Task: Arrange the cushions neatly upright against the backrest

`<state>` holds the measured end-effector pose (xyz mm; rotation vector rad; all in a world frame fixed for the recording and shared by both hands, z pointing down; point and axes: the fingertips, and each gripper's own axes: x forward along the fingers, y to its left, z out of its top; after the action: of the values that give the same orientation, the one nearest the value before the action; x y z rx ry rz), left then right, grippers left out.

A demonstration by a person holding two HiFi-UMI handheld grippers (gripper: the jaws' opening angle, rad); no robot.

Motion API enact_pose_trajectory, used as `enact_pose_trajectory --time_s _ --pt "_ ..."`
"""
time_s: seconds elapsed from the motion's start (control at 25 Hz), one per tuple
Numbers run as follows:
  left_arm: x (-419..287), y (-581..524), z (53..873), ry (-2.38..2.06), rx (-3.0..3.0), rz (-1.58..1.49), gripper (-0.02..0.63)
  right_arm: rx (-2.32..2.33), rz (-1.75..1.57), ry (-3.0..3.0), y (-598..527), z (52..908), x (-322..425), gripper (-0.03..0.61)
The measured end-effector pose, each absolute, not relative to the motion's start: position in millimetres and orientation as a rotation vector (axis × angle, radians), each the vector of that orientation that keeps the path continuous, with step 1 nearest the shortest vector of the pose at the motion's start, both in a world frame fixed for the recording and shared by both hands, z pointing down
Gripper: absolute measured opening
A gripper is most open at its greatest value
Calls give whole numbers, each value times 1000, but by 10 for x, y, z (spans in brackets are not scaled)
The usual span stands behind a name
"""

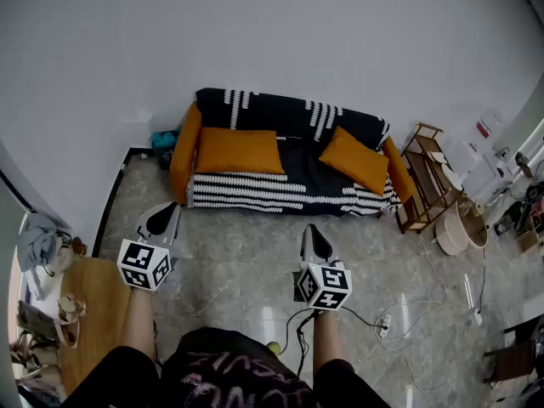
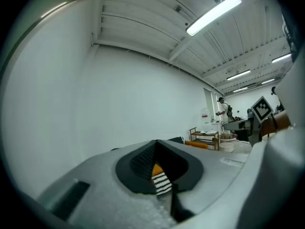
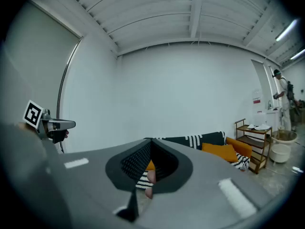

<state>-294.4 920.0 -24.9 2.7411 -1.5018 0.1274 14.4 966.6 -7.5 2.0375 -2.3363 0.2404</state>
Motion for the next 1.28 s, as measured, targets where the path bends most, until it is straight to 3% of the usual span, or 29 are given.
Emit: enact_pose_trajectory --time_s 1.28 --pt "-3618 9069 -56 -1420 2717 96 -2 2066 191 -2265 9637 90 -552 12"
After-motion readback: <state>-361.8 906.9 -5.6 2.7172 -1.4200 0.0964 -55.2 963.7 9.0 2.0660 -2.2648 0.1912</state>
